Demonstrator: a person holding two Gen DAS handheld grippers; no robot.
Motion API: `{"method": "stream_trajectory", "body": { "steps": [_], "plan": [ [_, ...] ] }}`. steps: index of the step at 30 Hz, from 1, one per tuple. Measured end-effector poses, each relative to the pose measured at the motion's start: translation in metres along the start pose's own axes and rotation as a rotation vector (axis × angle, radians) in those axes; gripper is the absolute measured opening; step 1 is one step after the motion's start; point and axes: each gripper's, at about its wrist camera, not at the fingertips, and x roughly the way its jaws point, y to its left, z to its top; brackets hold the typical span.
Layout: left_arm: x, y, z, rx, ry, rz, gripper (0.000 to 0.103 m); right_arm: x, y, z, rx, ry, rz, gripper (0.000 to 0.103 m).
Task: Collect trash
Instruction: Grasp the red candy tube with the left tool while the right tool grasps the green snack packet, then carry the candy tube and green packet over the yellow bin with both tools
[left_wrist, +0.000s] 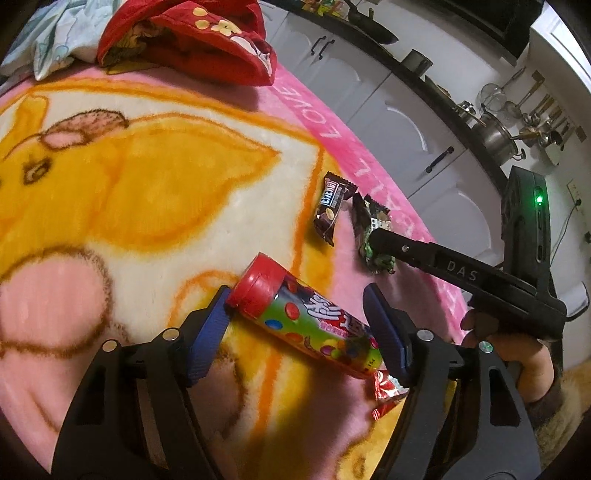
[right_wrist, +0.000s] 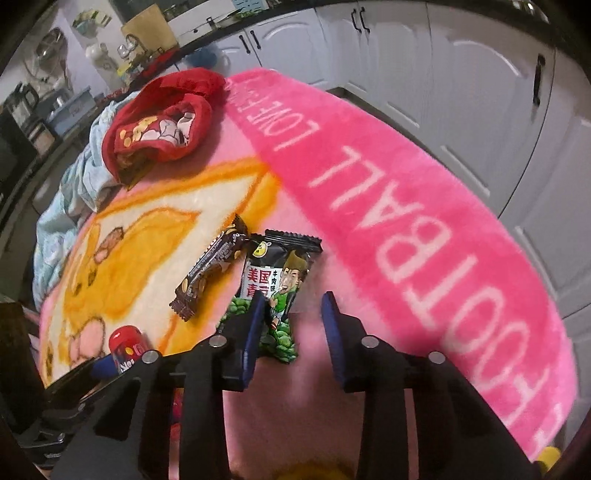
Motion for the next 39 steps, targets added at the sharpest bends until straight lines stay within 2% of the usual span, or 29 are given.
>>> {"method": "stream_trajectory", "body": {
  "steps": [3,9,14,24,39],
  "plan": [
    [0.001,-0.001,-0.001,0.015,-0.005,0.024,0.053,0.000,0.001,-0.004,-0.003,0.000,0.040,0.011],
    [0.000,0.002,-0.002,0.039,-0.010,0.023,0.049,-0.009,0.009,-0.016,-0.043,-0.012,0.009,0.006],
    [-0.002,0.006,-0.003,0.034,-0.008,0.003,0.043,-0.022,0.011,-0.028,-0.062,-0.034,-0.032,0.005],
    [-0.023,0.003,-0.013,0.051,-0.044,-0.010,0.035,-0.069,0.018,-0.048,-0.125,-0.150,-0.103,0.005],
    [-0.071,-0.033,-0.019,0.165,-0.164,-0.019,0.028,-0.132,0.041,-0.071,-0.168,-0.257,-0.075,0.005]
  ]
}}
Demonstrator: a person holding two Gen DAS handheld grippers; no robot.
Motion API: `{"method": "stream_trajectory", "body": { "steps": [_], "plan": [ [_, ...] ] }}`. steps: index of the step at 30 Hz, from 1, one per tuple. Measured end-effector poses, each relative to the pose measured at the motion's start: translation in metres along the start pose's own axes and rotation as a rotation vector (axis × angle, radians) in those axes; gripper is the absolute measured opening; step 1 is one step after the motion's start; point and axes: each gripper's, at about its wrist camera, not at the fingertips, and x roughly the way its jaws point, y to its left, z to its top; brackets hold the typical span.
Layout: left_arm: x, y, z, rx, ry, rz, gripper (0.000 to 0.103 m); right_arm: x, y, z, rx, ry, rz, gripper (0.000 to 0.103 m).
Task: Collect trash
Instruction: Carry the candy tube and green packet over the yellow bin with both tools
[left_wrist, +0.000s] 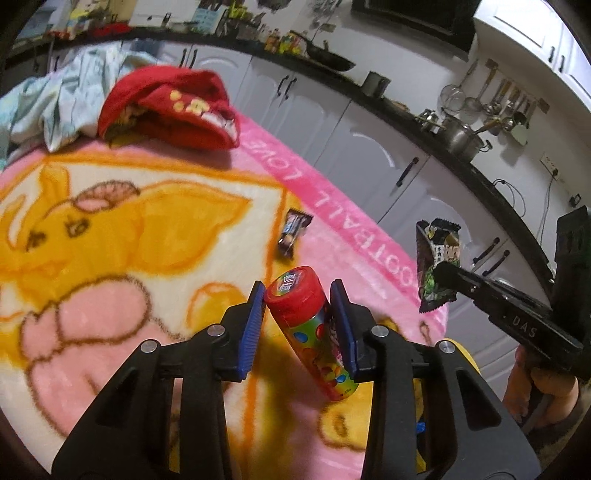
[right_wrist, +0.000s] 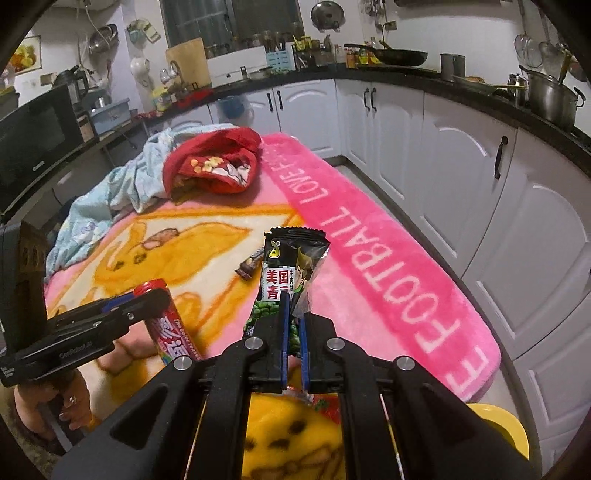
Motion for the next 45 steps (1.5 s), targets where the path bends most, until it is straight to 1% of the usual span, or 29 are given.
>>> {"method": "stream_trajectory", "body": {
  "steps": [5,9,15,32,45],
  "plan": [
    [-0.014,-0.017,0.004,0.030,-0.033,-0.025,0.028,-0.024,0.000,-0.004,0.004,-0.033,0.003,0.005],
    [-0.022,-0.033,0.005,0.055,-0.053,-0.047,0.027,-0.042,-0.005,-0.011,0.008,-0.052,-0.014,0.005],
    [-0.028,-0.059,0.002,0.100,-0.064,-0.084,0.027,-0.067,-0.018,-0.026,0.041,-0.067,-0.036,0.005],
    [-0.017,-0.122,-0.019,0.215,-0.029,-0.161,0.026,-0.125,-0.059,-0.076,0.106,-0.096,-0.132,0.005],
    [0.000,-0.162,-0.042,0.295,0.007,-0.201,0.026,-0.145,-0.085,-0.113,0.151,-0.096,-0.191,0.005]
  ]
}}
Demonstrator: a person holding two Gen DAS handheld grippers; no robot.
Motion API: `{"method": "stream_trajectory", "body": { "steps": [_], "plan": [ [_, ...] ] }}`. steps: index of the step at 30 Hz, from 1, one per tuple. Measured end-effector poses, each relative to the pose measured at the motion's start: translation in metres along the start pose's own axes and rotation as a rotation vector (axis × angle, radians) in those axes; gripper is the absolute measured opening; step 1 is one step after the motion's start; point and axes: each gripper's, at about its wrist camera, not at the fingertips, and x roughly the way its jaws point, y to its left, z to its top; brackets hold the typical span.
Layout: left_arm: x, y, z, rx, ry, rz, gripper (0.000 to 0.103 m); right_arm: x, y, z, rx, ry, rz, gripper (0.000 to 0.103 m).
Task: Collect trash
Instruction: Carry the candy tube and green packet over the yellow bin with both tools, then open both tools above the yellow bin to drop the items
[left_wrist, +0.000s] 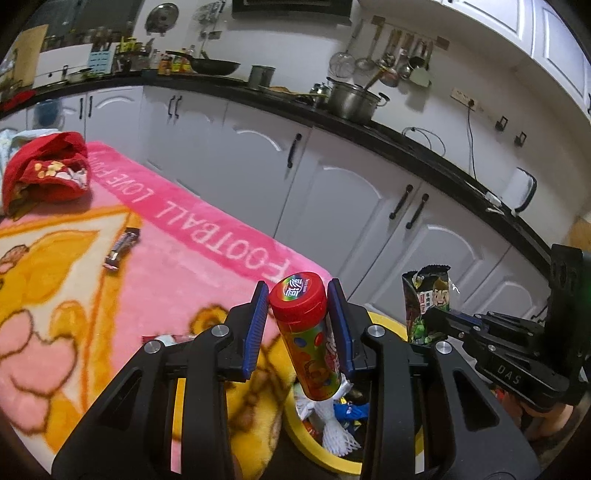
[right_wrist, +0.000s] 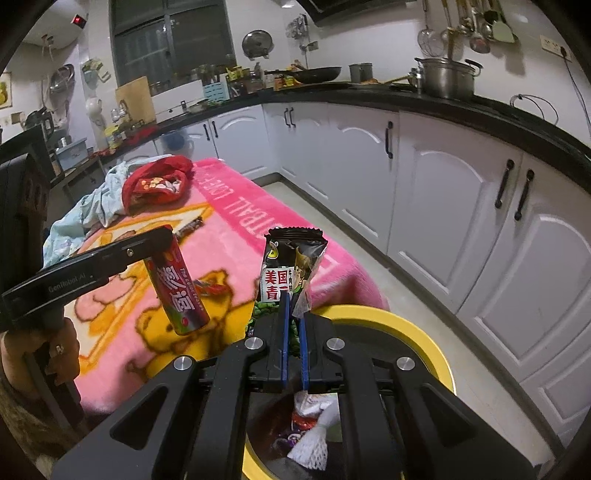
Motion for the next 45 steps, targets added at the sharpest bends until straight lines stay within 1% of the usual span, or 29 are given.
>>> {"method": "stream_trajectory", "body": {
  "steps": [12,24,31,38,43,44,45],
  "plan": [
    [0.028,-0.030,-0.020,0.059,0.058,-0.030,0.026,-0.002,-0.026,-0.030,0.032,0.030,-0.034,0.005],
    [0.057,-0.040,-0.044,0.095,0.141,-0.054,0.026,0.009,-0.048,-0.069,0.047,0.103,-0.090,0.005],
    [0.071,-0.047,-0.054,0.124,0.183,-0.066,0.026,0.019,-0.051,-0.085,0.051,0.137,-0.105,0.005],
    [0.082,-0.051,-0.061,0.139,0.214,-0.074,0.026,0.030,-0.058,-0.100,0.075,0.177,-0.101,0.006],
    [0.086,-0.052,-0.065,0.139,0.236,-0.082,0.026,0.034,-0.062,-0.107,0.102,0.196,-0.095,0.010],
    [0.086,-0.052,-0.065,0.138,0.237,-0.083,0.026,0.035,-0.063,-0.108,0.106,0.200,-0.096,0.018],
    [0.085,-0.051,-0.065,0.135,0.237,-0.085,0.031,0.036,-0.063,-0.108,0.109,0.203,-0.098,0.030]
  ]
}}
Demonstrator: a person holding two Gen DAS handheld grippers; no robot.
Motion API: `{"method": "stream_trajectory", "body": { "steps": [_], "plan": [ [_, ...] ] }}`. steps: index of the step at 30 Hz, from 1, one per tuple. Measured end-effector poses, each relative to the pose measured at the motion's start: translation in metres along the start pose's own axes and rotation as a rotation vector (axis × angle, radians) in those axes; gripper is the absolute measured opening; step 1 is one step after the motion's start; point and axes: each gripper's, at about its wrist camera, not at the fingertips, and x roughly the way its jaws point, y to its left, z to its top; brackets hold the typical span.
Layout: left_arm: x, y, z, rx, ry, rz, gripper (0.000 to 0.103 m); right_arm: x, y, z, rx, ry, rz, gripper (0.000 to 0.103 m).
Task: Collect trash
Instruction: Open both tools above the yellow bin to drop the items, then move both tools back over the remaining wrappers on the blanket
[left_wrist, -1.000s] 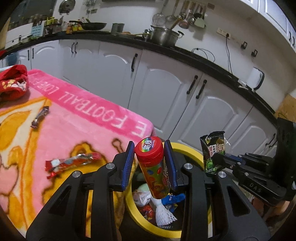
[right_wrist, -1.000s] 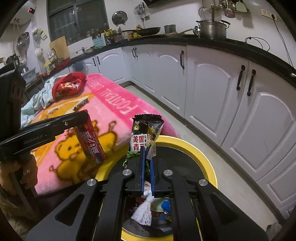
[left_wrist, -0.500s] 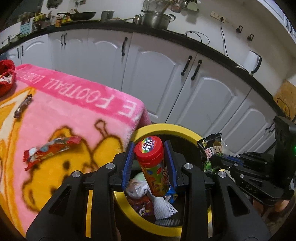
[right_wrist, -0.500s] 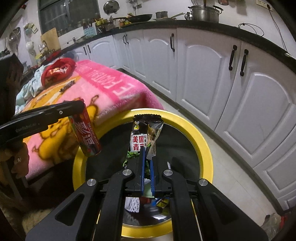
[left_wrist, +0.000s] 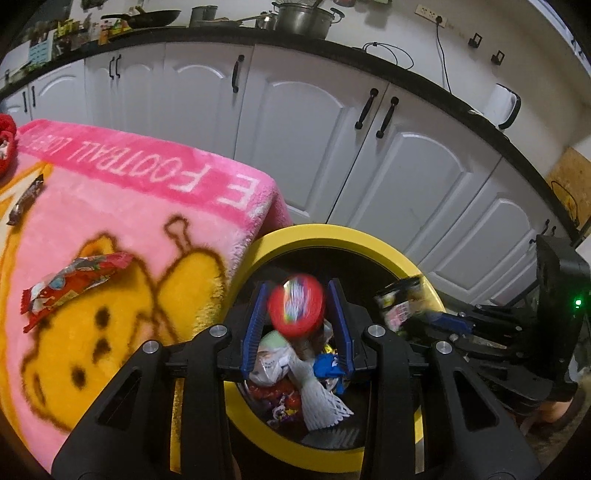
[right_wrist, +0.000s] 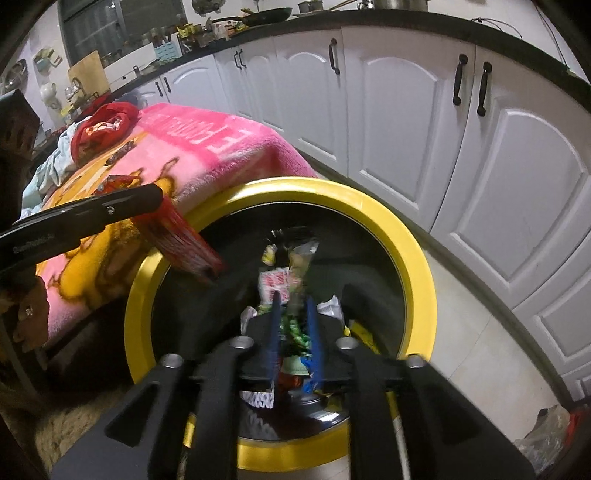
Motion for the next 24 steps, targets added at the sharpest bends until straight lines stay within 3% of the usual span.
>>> {"method": "stream_trajectory", "body": {
  "steps": [11,13,16,24],
  "plan": [
    [-0.025,0.012,0.006,-0.021,-0.072,0.050,0.066,-0.015,-0.001,0.005,0.031,-0.039,0.013,0.042],
    [-0.033,0.014,0.008,-0.023,-0.096,0.067,0.082,-0.021,0.003,0.008,0.032,-0.058,0.015,0.044],
    [-0.045,0.018,0.010,-0.021,-0.127,0.091,0.092,-0.029,0.010,0.014,0.021,-0.078,0.023,0.050],
    [-0.073,0.035,0.015,-0.023,-0.195,0.150,0.092,-0.046,0.041,0.033,-0.017,-0.130,0.047,0.058]
  ]
}}
